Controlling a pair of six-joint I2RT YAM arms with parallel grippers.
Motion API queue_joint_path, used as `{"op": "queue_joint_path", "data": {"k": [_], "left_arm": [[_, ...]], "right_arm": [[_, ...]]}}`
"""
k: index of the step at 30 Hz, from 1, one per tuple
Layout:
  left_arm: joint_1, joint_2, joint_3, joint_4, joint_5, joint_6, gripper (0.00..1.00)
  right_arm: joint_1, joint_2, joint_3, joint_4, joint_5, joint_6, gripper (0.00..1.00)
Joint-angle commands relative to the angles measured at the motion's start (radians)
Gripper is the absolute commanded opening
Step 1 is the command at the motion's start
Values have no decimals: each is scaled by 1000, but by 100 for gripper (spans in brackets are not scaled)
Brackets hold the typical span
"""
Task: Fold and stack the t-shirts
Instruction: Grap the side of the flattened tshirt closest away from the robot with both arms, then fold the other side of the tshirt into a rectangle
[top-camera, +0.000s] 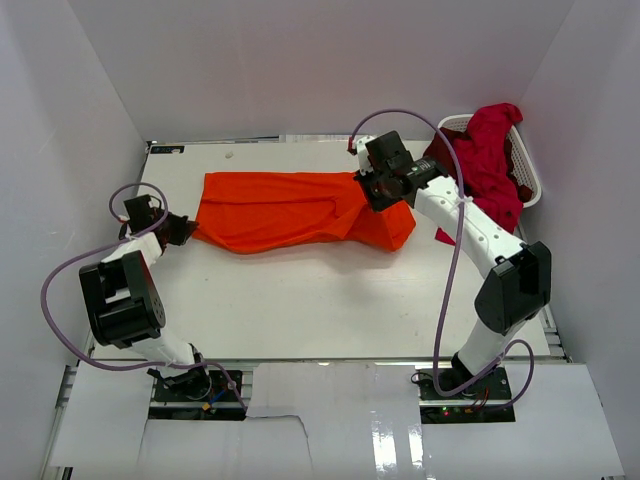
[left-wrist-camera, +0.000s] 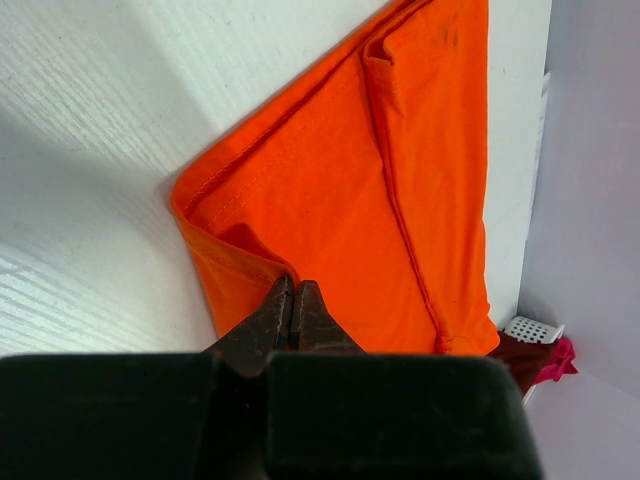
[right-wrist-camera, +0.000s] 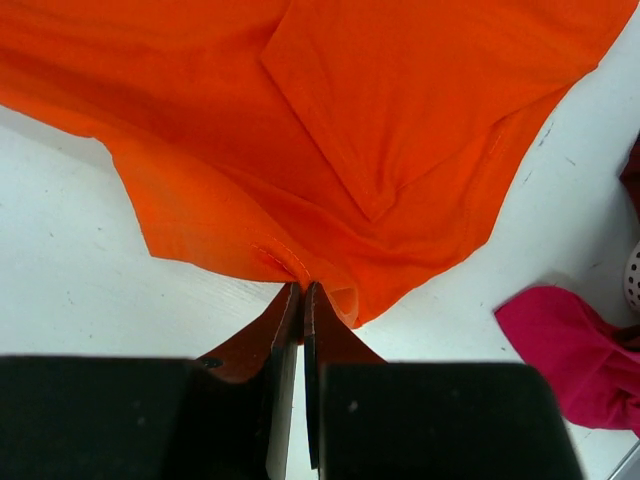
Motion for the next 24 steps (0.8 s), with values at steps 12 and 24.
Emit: {"op": "queue_joint_path", "data": {"k": [12,24], "left_arm": [[-5,15,39,-17,0,-9,0],[-5,41,89,-14,-6,-26,0]], "right_arm": [[-84,-10,46,-41,17,-20,8],[-150,-26,21,-43,-18,-20,8]]}}
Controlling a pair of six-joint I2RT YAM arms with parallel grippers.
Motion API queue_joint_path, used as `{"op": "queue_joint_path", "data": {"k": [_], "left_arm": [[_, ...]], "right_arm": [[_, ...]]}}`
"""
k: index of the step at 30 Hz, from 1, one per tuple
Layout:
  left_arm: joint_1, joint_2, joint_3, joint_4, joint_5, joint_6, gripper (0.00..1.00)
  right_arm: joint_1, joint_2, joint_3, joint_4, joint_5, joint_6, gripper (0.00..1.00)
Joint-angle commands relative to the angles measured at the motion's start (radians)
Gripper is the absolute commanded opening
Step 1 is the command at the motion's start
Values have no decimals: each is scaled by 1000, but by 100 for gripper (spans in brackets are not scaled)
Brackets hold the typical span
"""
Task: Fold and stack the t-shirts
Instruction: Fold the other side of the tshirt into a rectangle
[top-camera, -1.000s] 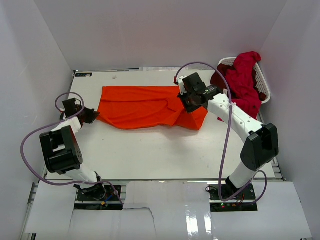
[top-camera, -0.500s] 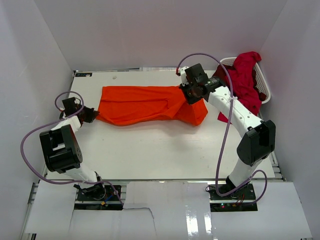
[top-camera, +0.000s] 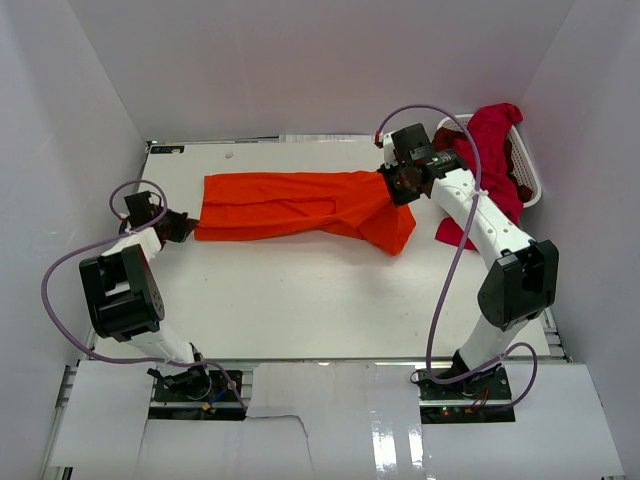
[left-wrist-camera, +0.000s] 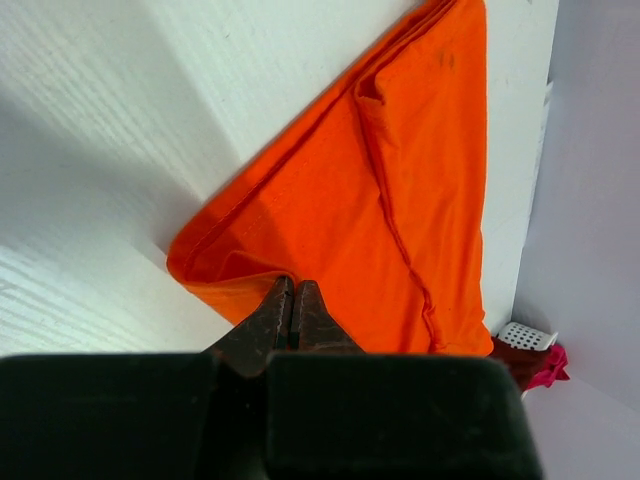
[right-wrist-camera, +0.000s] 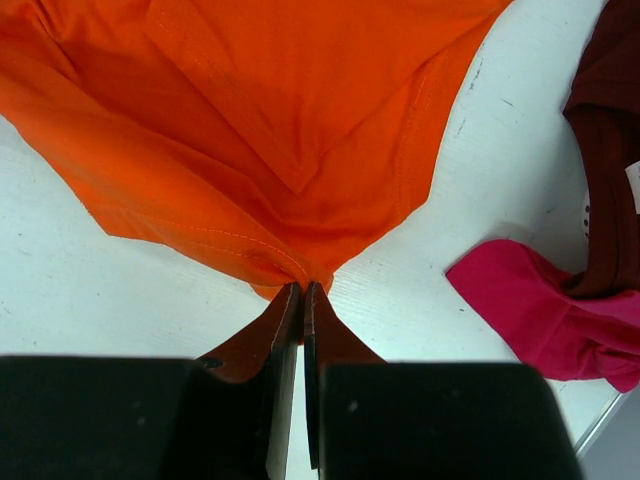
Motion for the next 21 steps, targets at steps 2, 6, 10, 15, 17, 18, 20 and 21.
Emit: {"op": "queue_joint_path", "data": {"k": [2,6,10,15,17,18,20,21], "left_arm": [[-5,8,82,-2,-5,-8,0],[-5,19,131,-21,-11,-2,0],[-5,34,174,-44,-16,8,0],[-5,46,200,-45,-21,8,0],[-5,54,212,-48,-19,14,0],[-5,60,218,-51,-19,15,0],[-5,73,233,-51,-17,17,0],[-5,77,238,-53,-16,17,0]], "right_arm": [[-11,-35,9,2,-18,-5,8],[-14,-16,23,2,-30,-6,8],[-16,7,47,2,-39,-11,8],[-16,48,101,-6,-59,-17,8],[-14,72,119,-14,-66,-23,8],[-16,82,128,-17,-64,-26,8],[-14,106,156,-27,-67,-31,8],[-16,114,162,-29,-70,-32,8]]}}
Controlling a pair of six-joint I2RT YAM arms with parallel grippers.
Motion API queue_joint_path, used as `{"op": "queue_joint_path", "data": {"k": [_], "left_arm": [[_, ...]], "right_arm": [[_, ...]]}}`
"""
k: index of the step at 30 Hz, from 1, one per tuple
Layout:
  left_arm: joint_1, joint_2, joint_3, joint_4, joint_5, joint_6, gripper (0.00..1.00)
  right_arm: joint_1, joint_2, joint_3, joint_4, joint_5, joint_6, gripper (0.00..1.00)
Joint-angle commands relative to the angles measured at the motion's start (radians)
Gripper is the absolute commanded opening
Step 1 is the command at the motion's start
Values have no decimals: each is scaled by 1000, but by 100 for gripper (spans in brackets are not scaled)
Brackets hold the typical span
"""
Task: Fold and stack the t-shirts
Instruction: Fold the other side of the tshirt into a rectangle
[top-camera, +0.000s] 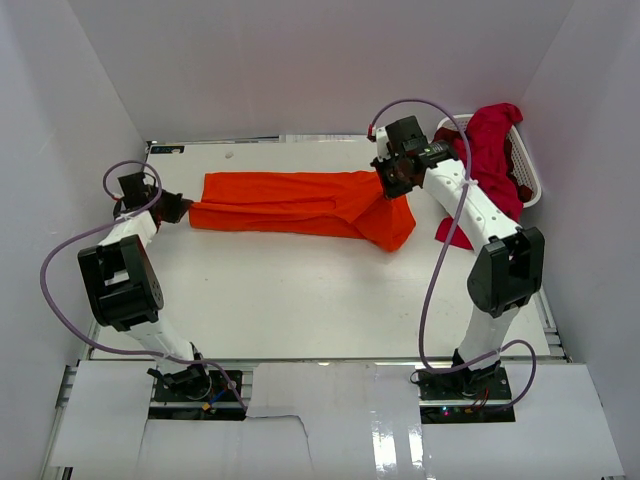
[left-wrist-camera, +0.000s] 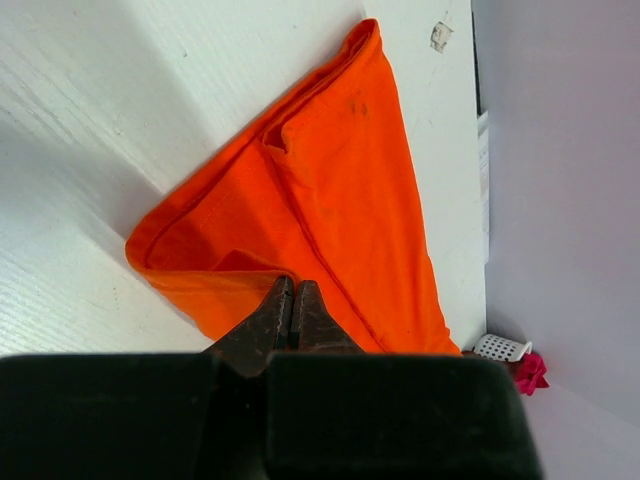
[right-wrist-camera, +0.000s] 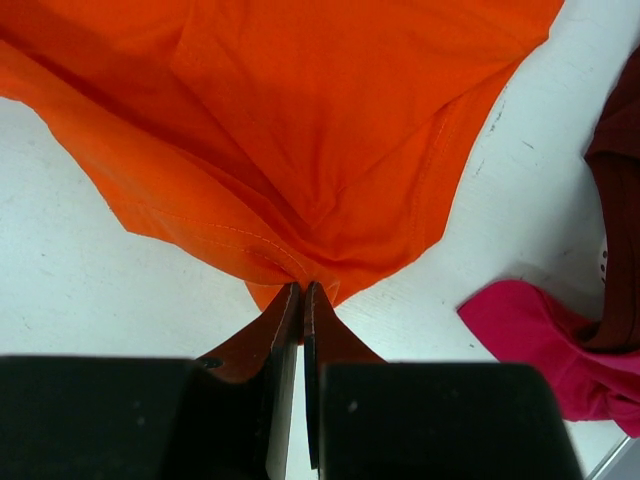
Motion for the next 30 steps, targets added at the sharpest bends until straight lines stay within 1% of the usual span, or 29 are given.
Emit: {"op": "queue_joint_path", "data": {"k": [1,14,30], "left_arm": [[-2,12,49,-10,-9,12,0],[-4,95,138,-18,-9,18,0],[-25,184,239,-27,-21,30,0]], "right_arm": [[-8,25,74,-18,-16,-23,8],[-21,178,256,-68,-25,-46,8],[-64,275,316,-59,-36,-54,8]]}}
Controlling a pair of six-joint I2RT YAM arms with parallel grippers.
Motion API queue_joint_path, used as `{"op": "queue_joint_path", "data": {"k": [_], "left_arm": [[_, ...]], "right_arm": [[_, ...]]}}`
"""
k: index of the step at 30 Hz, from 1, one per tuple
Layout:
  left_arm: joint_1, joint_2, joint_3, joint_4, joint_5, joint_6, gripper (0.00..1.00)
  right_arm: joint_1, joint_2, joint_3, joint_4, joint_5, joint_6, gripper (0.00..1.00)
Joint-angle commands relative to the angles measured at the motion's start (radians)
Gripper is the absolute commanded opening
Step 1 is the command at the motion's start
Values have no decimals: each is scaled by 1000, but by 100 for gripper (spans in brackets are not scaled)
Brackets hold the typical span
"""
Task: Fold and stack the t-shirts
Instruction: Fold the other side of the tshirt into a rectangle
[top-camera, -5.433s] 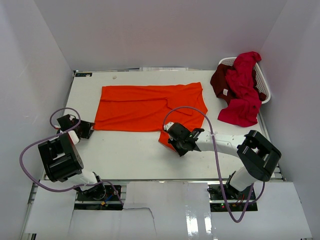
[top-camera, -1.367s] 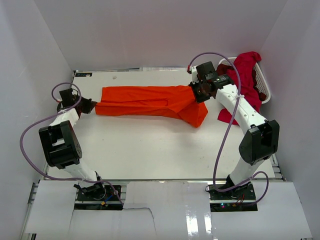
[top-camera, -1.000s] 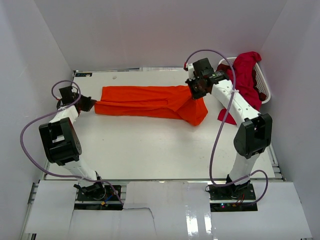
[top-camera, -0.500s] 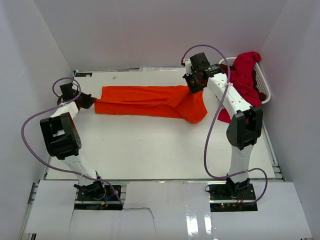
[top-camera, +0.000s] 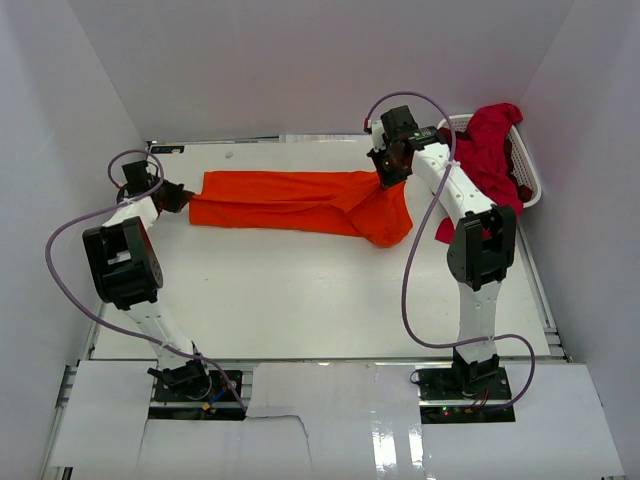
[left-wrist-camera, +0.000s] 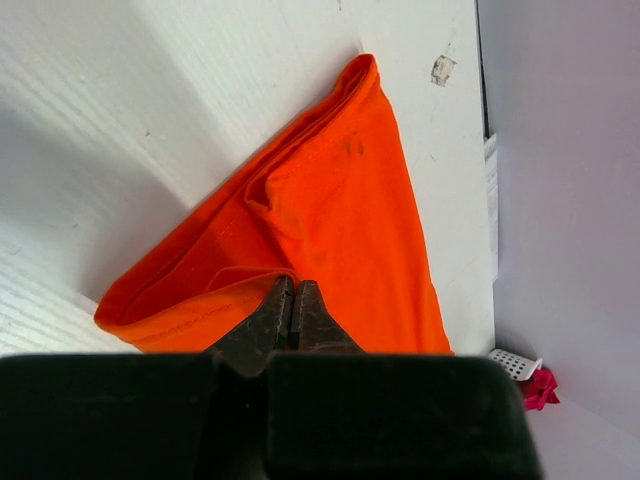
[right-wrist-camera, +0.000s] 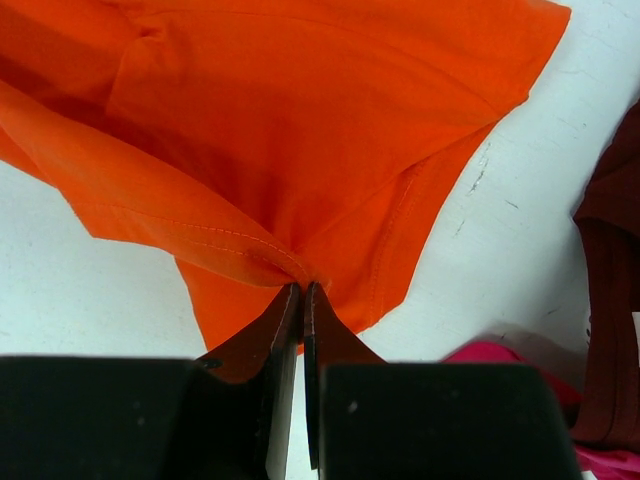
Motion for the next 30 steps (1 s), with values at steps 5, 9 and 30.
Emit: {"op": "queue_joint_path", "data": {"k": [5,9,30], "left_arm": [[-24,29,90,-7,-31,16,0],[-37,49,114,-11,-41,16,0],[-44,181,236,-30,-61,25,0]], "right_arm": [[-44,34,64,19,-45,-14,8],[-53,69,96,22,-55,-18,8],[-88,212,216,92,-92,-21,8]]}}
